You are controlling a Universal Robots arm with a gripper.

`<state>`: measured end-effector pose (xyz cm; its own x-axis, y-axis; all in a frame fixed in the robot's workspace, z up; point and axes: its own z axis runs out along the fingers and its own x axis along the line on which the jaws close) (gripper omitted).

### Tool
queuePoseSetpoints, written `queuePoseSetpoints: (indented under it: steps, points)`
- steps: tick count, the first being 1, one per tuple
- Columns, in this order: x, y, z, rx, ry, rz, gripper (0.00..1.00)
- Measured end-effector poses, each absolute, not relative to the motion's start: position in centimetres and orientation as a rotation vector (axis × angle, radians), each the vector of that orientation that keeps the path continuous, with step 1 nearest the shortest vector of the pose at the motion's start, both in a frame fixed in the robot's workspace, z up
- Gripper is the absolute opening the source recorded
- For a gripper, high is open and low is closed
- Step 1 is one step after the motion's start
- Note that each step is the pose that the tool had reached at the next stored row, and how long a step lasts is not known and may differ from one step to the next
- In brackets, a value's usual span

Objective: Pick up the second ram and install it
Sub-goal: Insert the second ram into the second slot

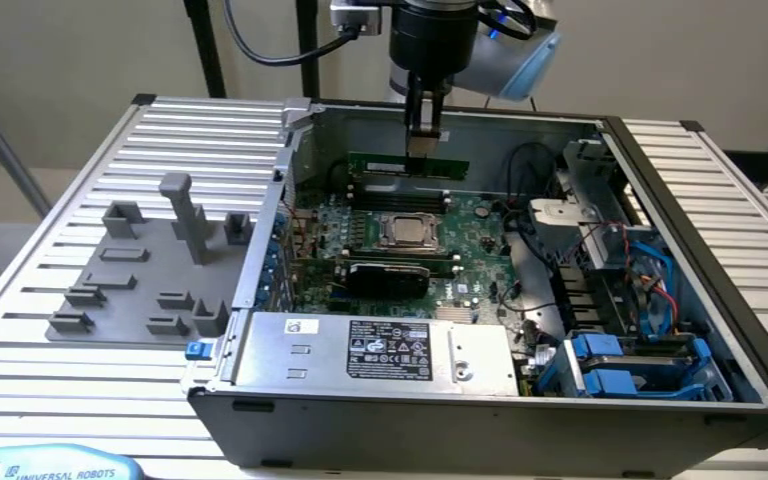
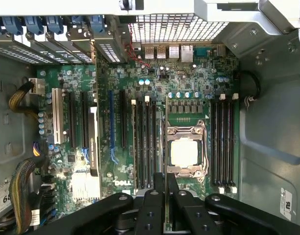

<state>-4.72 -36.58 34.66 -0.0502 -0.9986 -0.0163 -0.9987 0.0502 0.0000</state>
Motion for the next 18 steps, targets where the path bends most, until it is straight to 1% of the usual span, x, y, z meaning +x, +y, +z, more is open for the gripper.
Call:
queuePoseSetpoints:
  steps: [10,18]
  points:
    - [-4.7,-36.6,34.6,-2.157,2.268,0.017,0.14]
    - [-5.0,-36.6,33.2,-2.155,2.266,0.013,0.14]
